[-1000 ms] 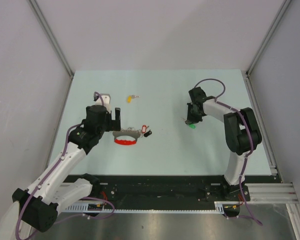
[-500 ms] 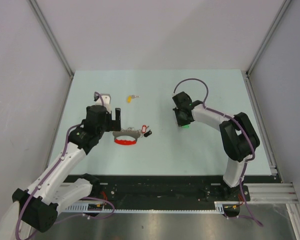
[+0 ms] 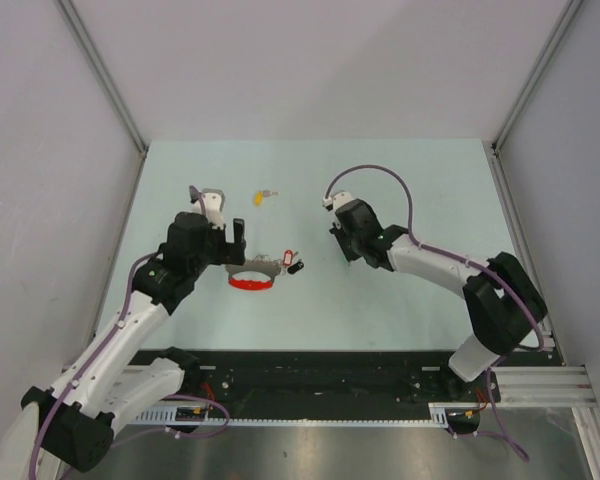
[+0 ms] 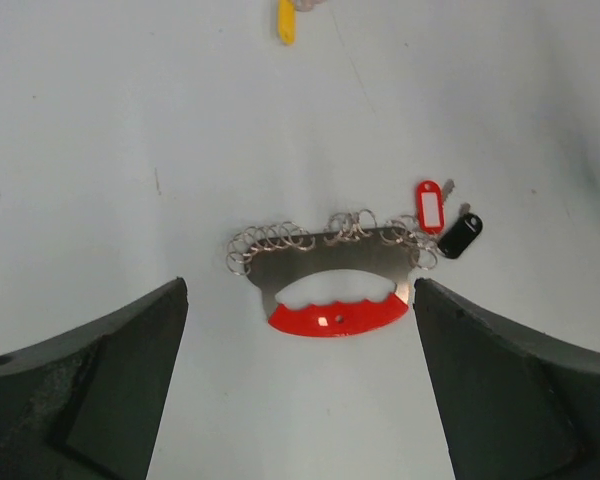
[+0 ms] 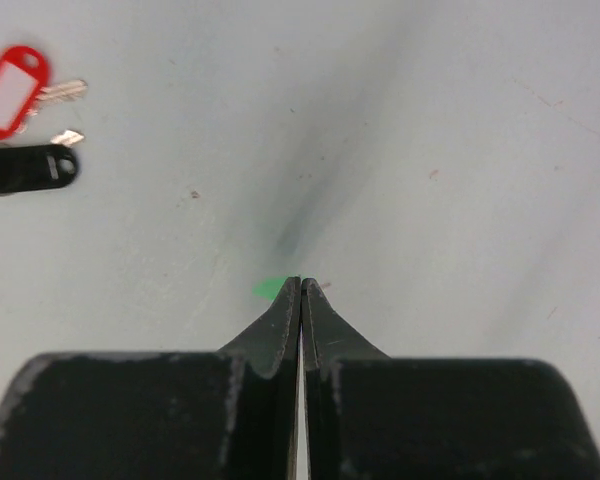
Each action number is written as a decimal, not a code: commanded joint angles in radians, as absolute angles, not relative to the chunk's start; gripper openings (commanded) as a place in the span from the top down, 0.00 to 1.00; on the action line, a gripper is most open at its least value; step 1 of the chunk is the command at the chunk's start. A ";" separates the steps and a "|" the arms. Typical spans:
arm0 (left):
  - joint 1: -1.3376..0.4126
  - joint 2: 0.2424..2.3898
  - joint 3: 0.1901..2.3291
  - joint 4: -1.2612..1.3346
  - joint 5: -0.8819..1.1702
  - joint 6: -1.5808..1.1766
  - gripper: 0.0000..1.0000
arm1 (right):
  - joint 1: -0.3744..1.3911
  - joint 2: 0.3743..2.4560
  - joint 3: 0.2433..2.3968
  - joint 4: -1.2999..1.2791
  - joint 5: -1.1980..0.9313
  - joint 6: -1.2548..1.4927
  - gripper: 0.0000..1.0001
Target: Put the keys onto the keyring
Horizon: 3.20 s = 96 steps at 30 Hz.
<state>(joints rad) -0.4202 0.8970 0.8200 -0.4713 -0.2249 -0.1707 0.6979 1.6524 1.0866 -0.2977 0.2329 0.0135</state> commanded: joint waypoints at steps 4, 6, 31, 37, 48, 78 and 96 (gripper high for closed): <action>-0.413 0.850 0.788 -0.328 0.070 -0.084 0.00 | 0.701 1.331 0.859 0.165 0.078 -0.029 1.00; -0.413 0.851 0.781 -0.293 0.132 -0.093 0.00 | 0.701 1.272 0.816 0.219 0.028 -0.023 1.00; -0.551 1.054 0.839 0.340 0.859 -0.113 0.34 | 0.594 0.916 0.640 0.517 -0.583 0.206 1.00; -0.583 1.074 0.854 0.382 0.916 -0.127 0.45 | 0.606 0.911 0.641 0.522 -0.612 0.199 1.00; -0.611 1.132 0.891 0.348 0.905 -0.141 0.70 | 0.624 0.911 0.641 0.522 -0.624 0.184 1.00; -0.621 1.181 0.908 0.302 0.951 -0.173 0.96 | 0.635 0.933 0.641 0.515 -0.621 0.172 1.00; -0.621 1.081 0.988 -0.247 0.696 0.218 1.00 | 0.575 0.864 0.696 0.173 -0.546 0.061 0.31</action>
<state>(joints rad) -0.6163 1.1217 0.9379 -0.0860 0.7582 0.0715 0.5751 0.8898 0.6445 0.2905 -0.5678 0.1394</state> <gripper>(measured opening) 0.005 0.653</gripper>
